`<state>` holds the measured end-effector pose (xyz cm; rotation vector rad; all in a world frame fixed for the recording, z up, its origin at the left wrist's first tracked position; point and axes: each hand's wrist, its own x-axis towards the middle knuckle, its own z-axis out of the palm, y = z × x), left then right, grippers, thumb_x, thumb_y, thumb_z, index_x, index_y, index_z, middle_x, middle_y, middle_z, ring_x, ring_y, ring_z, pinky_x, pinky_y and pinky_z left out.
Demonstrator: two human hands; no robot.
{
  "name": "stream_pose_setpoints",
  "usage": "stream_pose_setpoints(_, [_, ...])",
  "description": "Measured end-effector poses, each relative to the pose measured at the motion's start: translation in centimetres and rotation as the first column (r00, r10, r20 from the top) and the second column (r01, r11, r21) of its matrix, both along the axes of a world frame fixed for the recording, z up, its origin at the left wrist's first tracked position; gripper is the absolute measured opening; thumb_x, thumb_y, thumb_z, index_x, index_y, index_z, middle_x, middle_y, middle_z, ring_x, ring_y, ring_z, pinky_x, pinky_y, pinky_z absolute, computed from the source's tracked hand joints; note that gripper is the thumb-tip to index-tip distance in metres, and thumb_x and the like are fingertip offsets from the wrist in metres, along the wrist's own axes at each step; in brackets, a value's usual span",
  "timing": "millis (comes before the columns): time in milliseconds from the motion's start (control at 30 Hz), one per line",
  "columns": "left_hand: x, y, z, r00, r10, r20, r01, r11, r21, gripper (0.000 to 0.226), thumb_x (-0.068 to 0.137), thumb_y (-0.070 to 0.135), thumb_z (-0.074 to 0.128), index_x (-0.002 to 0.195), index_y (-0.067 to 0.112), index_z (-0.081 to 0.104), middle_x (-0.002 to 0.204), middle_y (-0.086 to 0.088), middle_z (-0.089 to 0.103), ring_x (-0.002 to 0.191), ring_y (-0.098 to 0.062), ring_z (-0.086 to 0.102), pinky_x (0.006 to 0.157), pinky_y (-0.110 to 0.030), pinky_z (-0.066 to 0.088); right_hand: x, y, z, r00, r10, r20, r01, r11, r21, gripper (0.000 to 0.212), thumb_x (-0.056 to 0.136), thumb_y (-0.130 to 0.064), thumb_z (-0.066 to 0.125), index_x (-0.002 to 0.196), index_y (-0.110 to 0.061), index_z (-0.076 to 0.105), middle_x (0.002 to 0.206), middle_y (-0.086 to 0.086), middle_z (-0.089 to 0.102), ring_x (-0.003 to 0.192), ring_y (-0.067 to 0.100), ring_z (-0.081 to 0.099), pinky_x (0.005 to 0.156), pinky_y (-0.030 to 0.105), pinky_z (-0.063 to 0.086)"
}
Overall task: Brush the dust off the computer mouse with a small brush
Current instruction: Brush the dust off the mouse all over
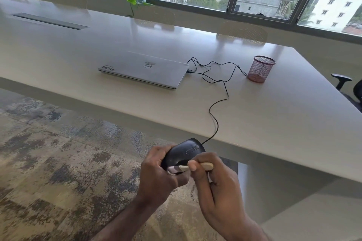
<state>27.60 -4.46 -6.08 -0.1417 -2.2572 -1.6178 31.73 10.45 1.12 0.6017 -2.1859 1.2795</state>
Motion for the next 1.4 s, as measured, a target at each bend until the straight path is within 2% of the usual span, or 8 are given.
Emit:
stream_pose_setpoints(200, [-0.1, 0.1, -0.4, 1.000, -0.016, 0.003, 0.016, 1.000, -0.012, 0.073, 0.047, 0.011, 0.100, 0.113, 0.022, 0.073, 0.104, 0.005, 0.065, 0.091, -0.005, 0.068, 0.070, -0.014, 0.057, -0.8, 0.2, 1.0, 1.000, 0.000, 0.003, 0.000, 0.998, 0.062, 0.009, 0.101, -0.027, 0.054, 0.100, -0.035, 0.055, 0.088, -0.038, 0.058, 0.072, -0.011, 0.058, 0.066, 0.001, 0.036])
stream_pose_setpoints(333, [0.1, 0.0, -0.4, 0.999, -0.033, -0.037, 0.031, 0.998, -0.062, 0.073, 0.054, 0.007, 0.102, 0.116, 0.027, 0.068, 0.104, 0.003, 0.064, 0.096, -0.004, 0.063, 0.073, -0.017, 0.057, -0.7, -0.1, 0.9, 0.991, 0.084, 0.106, -0.099, 0.985, 0.143, 0.007, 0.104, -0.035, 0.048, 0.099, -0.036, 0.053, 0.084, -0.020, 0.063, 0.071, 0.004, 0.060, 0.064, 0.020, 0.046])
stream_pose_setpoints(633, [0.3, 0.1, -0.6, 0.996, 0.006, -0.091, -0.009, 0.999, -0.038, 0.054, 0.056, 0.039, 0.084, 0.106, 0.049, 0.064, 0.097, 0.014, 0.064, 0.084, -0.004, 0.066, 0.063, -0.016, 0.057, -0.5, 0.9, 1.3, 0.988, 0.092, 0.127, -0.123, 0.958, 0.261, 0.017, 0.104, -0.043, 0.044, 0.090, -0.035, 0.048, 0.067, -0.023, 0.050, 0.060, 0.006, 0.049, 0.056, 0.026, 0.041])
stream_pose_setpoints(733, [0.2, 0.2, -0.4, 0.997, 0.012, -0.072, -0.012, 1.000, 0.002, 0.056, 0.054, 0.036, 0.078, 0.108, 0.042, 0.066, 0.095, 0.011, 0.065, 0.082, 0.000, 0.066, 0.062, -0.007, 0.050, -0.5, 1.3, 1.3, 0.994, 0.060, 0.088, -0.075, 0.980, 0.182, 0.017, 0.104, -0.043, 0.046, 0.090, -0.034, 0.050, 0.071, -0.021, 0.055, 0.059, 0.007, 0.052, 0.055, 0.022, 0.040])
stream_pose_setpoints(900, [0.1, 0.1, -0.6, 0.999, -0.016, -0.040, 0.017, 0.999, 0.028, 0.059, 0.050, 0.039, 0.085, 0.107, 0.045, 0.068, 0.099, 0.013, 0.071, 0.087, -0.005, 0.071, 0.065, -0.008, 0.053, -0.5, 2.4, 1.3, 0.995, -0.090, 0.036, 0.093, 0.993, -0.078, 0.023, 0.103, -0.052, 0.047, 0.091, -0.033, 0.056, 0.066, 0.005, 0.061, 0.054, 0.029, 0.057, 0.049, 0.043, 0.045])
stream_pose_setpoints(1033, [0.2, 0.1, -0.8, 0.999, -0.034, -0.010, 0.034, 0.999, 0.016, 0.064, 0.050, 0.045, 0.085, 0.112, 0.032, 0.073, 0.099, 0.011, 0.073, 0.089, -0.007, 0.071, 0.065, -0.012, 0.055, -0.6, 3.1, 1.1, 0.976, -0.214, 0.037, 0.217, 0.973, -0.084, 0.019, 0.102, -0.047, 0.046, 0.088, -0.035, 0.053, 0.066, 0.004, 0.061, 0.051, 0.025, 0.055, 0.048, 0.040, 0.042])
stream_pose_setpoints(1167, [0.1, 0.2, -0.7, 0.999, -0.022, -0.035, 0.022, 1.000, 0.014, 0.056, 0.051, 0.043, 0.085, 0.105, 0.046, 0.069, 0.096, 0.015, 0.072, 0.088, -0.007, 0.071, 0.063, -0.011, 0.055, -0.2, 2.3, 0.3, 0.992, -0.105, 0.065, 0.110, 0.991, -0.077, 0.021, 0.103, -0.052, 0.045, 0.091, -0.038, 0.055, 0.063, 0.007, 0.058, 0.052, 0.029, 0.055, 0.049, 0.043, 0.042])
stream_pose_setpoints(1400, [0.2, 0.1, -0.8, 0.999, 0.001, -0.044, -0.001, 1.000, -0.006, 0.055, 0.050, 0.044, 0.085, 0.101, 0.051, 0.067, 0.095, 0.016, 0.072, 0.087, -0.006, 0.072, 0.062, -0.017, 0.059, -1.3, 3.0, 1.0, 0.989, -0.094, 0.112, 0.113, 0.977, -0.180, 0.018, 0.102, -0.038, 0.050, 0.087, -0.031, 0.056, 0.069, -0.002, 0.064, 0.061, 0.016, 0.062, 0.056, 0.024, 0.048])
